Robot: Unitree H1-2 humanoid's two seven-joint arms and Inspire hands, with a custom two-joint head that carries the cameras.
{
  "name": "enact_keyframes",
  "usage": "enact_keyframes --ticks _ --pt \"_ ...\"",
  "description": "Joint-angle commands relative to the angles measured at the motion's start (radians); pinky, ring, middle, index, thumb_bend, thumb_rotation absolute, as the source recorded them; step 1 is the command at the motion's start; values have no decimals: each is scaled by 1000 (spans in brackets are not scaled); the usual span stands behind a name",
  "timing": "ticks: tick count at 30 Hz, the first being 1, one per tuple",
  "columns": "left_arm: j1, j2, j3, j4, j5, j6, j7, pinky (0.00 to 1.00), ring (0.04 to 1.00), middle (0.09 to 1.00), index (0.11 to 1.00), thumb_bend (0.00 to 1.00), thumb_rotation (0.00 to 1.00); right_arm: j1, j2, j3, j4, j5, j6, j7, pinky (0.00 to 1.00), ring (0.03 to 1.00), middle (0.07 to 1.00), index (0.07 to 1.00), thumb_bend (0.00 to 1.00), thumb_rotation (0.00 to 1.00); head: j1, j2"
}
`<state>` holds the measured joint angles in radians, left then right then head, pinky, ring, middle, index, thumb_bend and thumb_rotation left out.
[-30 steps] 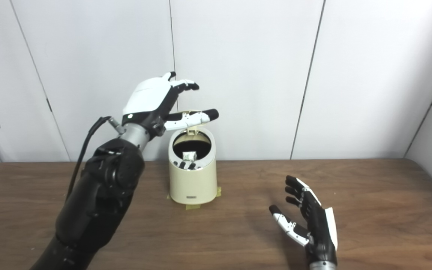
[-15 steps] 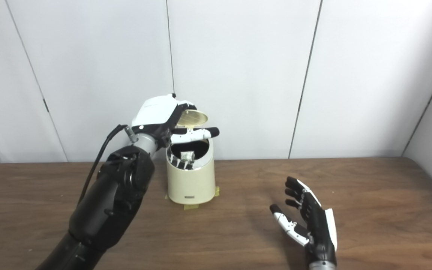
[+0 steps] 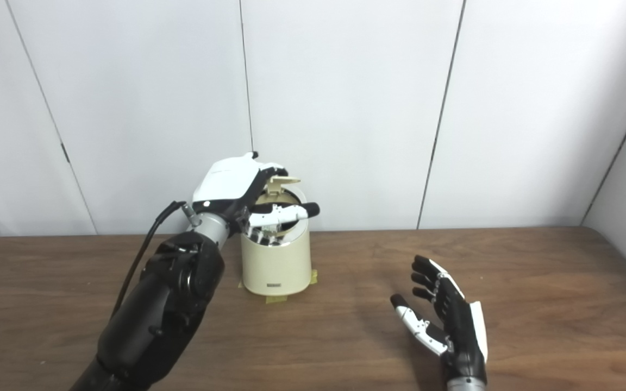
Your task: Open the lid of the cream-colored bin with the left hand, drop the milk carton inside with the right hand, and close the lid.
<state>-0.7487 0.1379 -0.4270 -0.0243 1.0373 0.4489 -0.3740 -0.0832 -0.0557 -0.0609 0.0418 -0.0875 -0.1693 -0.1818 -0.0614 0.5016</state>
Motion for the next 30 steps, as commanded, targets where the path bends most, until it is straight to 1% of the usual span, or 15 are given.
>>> enact_keyframes --ticks 1,3,6,10,12,15,17,20,22,27,30 --pt "-42 5 -2 -50 31 -4 -11 1000 992 827 803 867 981 23 41 8 29 1 -30 -7 727 790 804 787 245 206 1 1" --pt "-36 7 -5 -63 35 -5 -24 1000 990 823 804 861 974 23 43 8 26 -1 -27 -8 725 786 800 784 246 211 2 3" --pt "-19 12 -7 -71 38 -18 -25 1000 956 820 800 851 971 25 46 8 14 4 -12 -5 726 786 796 784 252 232 2 7" --pt "0 22 -14 -67 60 -14 -35 1000 926 806 791 835 958 30 50 11 -1 1 -7 -4 730 788 798 784 252 237 -2 12" --pt "9 28 -15 -56 64 -14 -36 1000 922 805 790 839 967 34 52 12 -11 -1 2 -6 725 784 794 781 254 239 -3 14" --pt "25 37 -11 -24 51 -20 -28 1000 912 787 785 841 958 41 55 14 -33 -5 17 -4 724 785 797 782 248 216 -11 22" --pt "32 42 -9 -3 46 -18 -30 1000 916 793 790 836 961 46 57 15 -48 -7 31 -2 720 785 797 782 249 199 -17 27" --pt "48 35 7 37 18 -18 -9 1000 918 787 777 848 940 53 62 12 -76 -9 66 2 719 789 802 786 253 222 -23 37" --pt "56 33 12 57 4 -27 7 1000 911 764 767 867 940 57 65 10 -92 -4 80 6 709 785 800 783 259 242 -25 41" --pt "79 24 13 89 -15 -26 21 1000 907 770 761 859 946 69 66 6 -124 9 107 26 711 792 807 785 259 213 -29 49" --pt "95 18 14 96 -29 -31 41 1000 887 734 767 851 930 74 67 3 -140 20 121 36 716 803 816 796 264 214 -32 56"
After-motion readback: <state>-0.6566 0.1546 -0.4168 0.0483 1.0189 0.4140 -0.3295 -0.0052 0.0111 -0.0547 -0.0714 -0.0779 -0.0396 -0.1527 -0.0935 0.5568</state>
